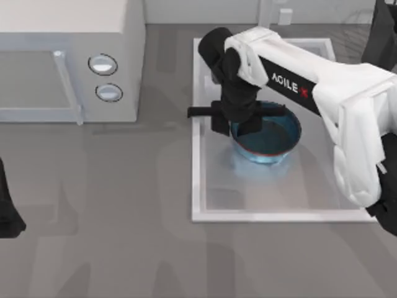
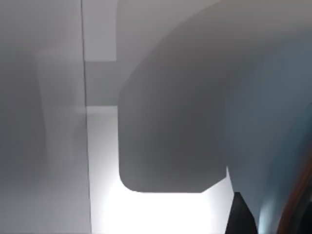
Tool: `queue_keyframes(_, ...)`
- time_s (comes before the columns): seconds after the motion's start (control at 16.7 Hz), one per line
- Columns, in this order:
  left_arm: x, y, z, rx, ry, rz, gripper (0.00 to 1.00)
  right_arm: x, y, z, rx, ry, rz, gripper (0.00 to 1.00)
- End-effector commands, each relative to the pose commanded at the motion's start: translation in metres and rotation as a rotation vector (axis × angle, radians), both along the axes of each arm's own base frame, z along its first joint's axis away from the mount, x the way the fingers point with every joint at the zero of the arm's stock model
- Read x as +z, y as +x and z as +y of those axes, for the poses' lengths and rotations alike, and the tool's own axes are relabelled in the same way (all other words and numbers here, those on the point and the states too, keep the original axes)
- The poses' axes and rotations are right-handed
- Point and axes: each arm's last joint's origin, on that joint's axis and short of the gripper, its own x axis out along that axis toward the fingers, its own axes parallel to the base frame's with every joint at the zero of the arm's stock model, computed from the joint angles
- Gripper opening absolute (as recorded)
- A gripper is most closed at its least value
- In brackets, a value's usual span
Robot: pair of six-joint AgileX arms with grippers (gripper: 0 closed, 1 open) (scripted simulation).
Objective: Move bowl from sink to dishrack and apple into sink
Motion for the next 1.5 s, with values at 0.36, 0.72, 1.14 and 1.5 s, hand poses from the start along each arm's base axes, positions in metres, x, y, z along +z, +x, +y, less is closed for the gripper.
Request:
queue_keyframes(0.36,0.000,0.000,0.000,0.000,0.000,0.000,1.00,0.027,-0.011,0.008,-0.014,-0.003,-0.006,0.00)
queue_keyframes(0.72,0.000,0.000,0.000,0.000,0.000,0.000,1.00,0.155,-0.099,0.042,-0.034,-0.001,-0.015,0.00)
queue_keyframes(1.14,0.000,0.000,0.000,0.000,0.000,0.000,1.00,0.285,-0.260,0.018,-0.011,0.012,-0.012,0.00)
queue_keyframes(1.5,0.000,0.000,0.000,0.000,0.000,0.000,1.00,0.303,-0.299,0.002,-0.003,0.001,-0.004,0.00)
